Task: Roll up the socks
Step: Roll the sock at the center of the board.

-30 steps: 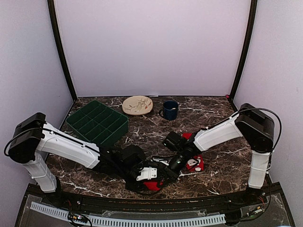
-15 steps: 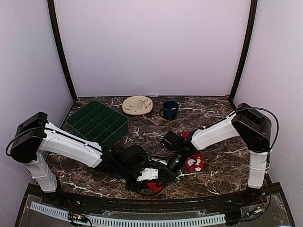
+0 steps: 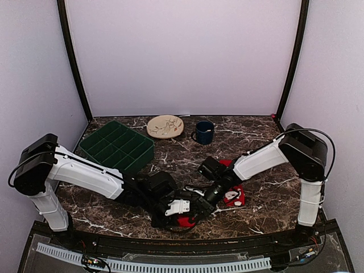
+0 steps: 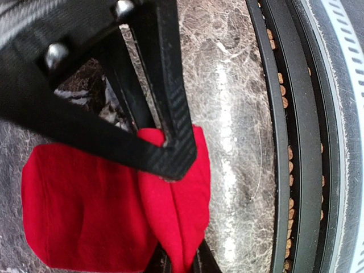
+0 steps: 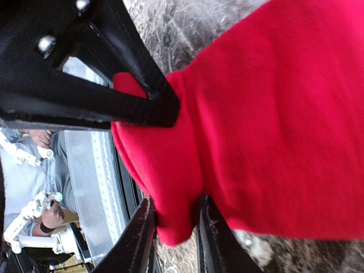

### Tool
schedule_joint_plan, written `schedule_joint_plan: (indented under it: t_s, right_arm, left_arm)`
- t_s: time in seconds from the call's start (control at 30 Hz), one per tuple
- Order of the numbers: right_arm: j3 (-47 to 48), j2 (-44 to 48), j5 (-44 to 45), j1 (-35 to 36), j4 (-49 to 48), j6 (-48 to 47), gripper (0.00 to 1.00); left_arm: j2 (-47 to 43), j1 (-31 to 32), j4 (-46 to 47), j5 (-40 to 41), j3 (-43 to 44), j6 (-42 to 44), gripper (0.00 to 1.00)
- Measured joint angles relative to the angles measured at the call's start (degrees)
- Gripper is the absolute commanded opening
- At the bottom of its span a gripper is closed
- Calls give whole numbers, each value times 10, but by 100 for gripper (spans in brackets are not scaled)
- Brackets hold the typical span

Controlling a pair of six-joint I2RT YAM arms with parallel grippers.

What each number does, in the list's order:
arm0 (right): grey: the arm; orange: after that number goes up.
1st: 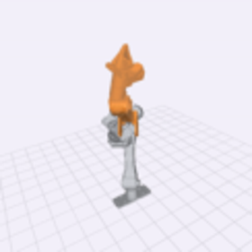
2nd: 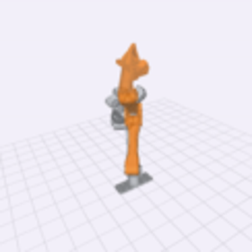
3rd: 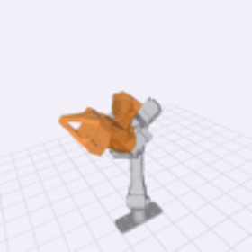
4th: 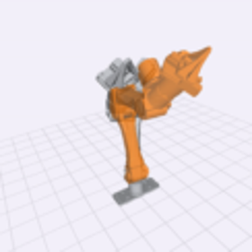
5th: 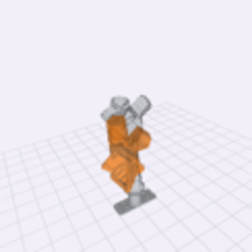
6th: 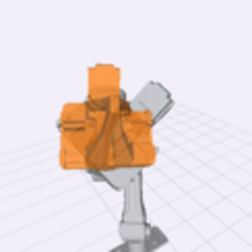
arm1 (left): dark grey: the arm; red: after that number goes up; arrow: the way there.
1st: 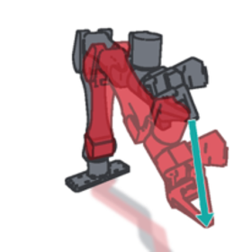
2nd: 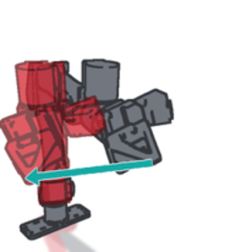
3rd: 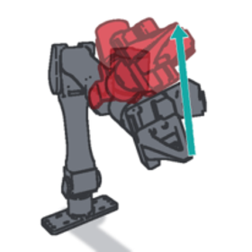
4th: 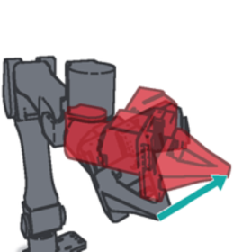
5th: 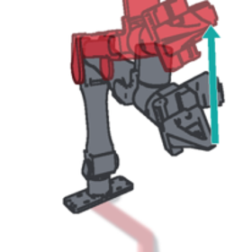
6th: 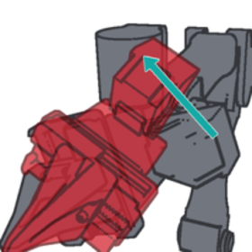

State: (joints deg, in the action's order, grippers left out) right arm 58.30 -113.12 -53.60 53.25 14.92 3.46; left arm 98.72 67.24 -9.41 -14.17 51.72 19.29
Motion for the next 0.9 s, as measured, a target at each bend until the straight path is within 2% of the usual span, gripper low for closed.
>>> schedule_joint_plan:
  t_s: [0.47, 0.67, 0.9]
  right_arm:
    - [-100, 53, -12, -40, -113, 78, 30]
    - [-136, 98, 28, -43, -157, 105, 31]
    - [-172, 155, 116, -44, -180, 107, 32]
  left_arm:
    - [8, -20, -10, -37, 8, -7, 7]
    - [20, -46, -24, -83, 19, -20, 7]
    - [45, -76, -44, -150, 38, -35, 7]
